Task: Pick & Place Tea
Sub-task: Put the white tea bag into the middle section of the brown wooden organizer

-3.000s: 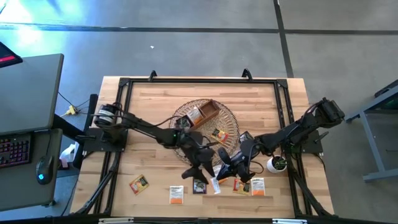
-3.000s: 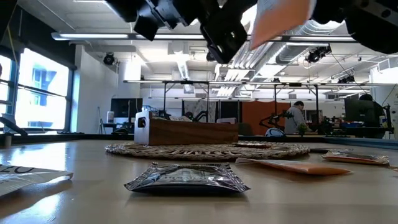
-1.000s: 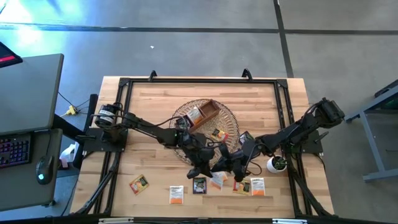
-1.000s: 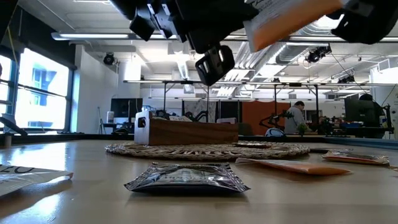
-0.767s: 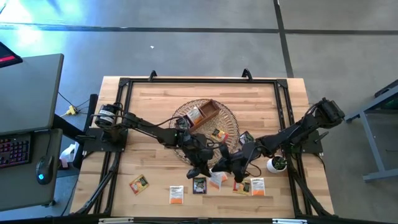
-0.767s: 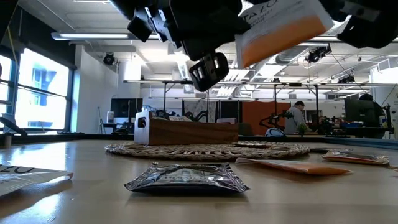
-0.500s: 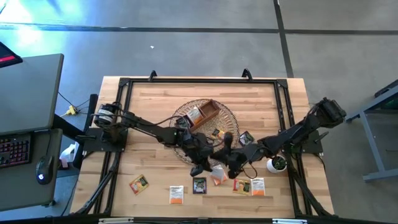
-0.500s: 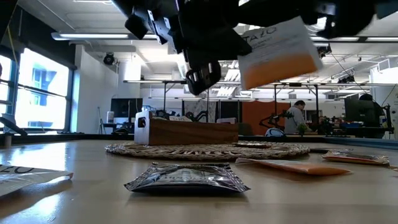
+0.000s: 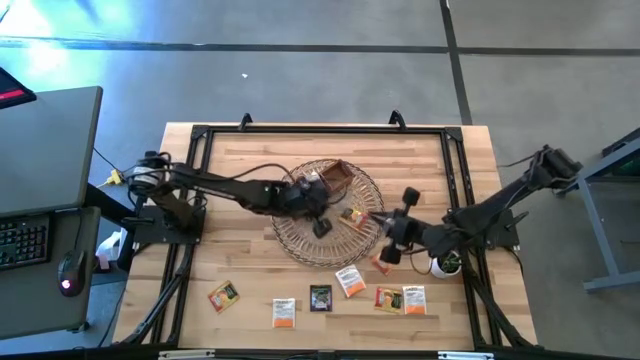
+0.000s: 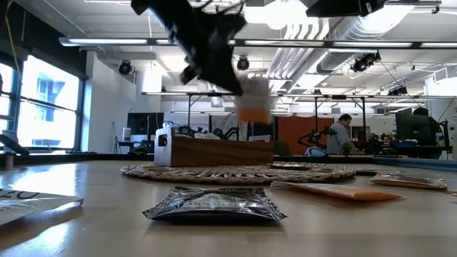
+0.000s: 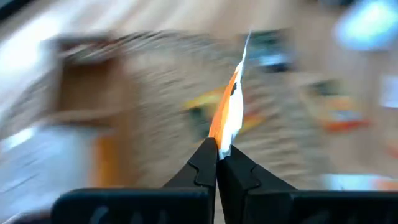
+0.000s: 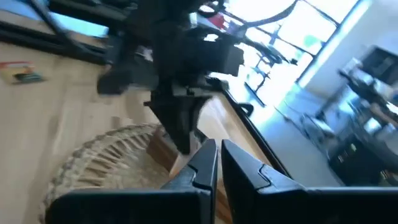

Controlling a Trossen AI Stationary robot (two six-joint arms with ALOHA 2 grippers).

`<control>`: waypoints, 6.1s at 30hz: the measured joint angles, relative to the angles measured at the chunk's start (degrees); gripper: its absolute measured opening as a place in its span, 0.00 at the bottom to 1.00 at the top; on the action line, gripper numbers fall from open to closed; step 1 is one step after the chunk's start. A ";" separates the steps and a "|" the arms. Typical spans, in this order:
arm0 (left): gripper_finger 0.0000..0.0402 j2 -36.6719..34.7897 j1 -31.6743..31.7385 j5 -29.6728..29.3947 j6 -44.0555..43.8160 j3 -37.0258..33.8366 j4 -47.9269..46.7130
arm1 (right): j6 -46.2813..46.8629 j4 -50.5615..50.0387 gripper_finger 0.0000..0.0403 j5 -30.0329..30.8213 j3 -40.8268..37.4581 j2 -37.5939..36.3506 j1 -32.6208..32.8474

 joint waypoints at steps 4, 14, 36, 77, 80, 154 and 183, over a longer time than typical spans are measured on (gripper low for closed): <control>0.00 0.14 3.13 -6.67 -6.17 -0.20 -6.19 | 3.67 -5.11 0.02 2.59 0.00 -1.23 -0.47; 0.00 0.15 7.17 -8.41 -13.68 -4.06 -1.45 | 3.81 -9.19 0.02 0.80 -0.02 -1.23 -0.52; 0.00 1.26 5.95 -11.41 -18.92 -4.06 -7.66 | 3.20 -9.41 0.01 0.69 -0.02 -1.23 -0.52; 0.25 5.50 6.00 -4.02 -13.26 6.16 -30.82 | 3.36 -8.51 0.04 -9.03 -0.04 -1.21 -4.48; 0.25 5.15 4.76 -5.08 -16.42 8.10 -37.26 | 3.71 -8.50 0.02 -13.41 -0.04 -1.21 -5.78; 0.25 -11.87 -23.21 -33.77 -44.99 9.58 -62.66 | -1.37 2.03 0.35 -59.11 13.75 43.08 -6.06; 0.25 -11.87 -23.21 -33.77 -44.19 9.63 -62.61 | -4.26 0.78 0.14 -59.23 12.55 46.64 -7.23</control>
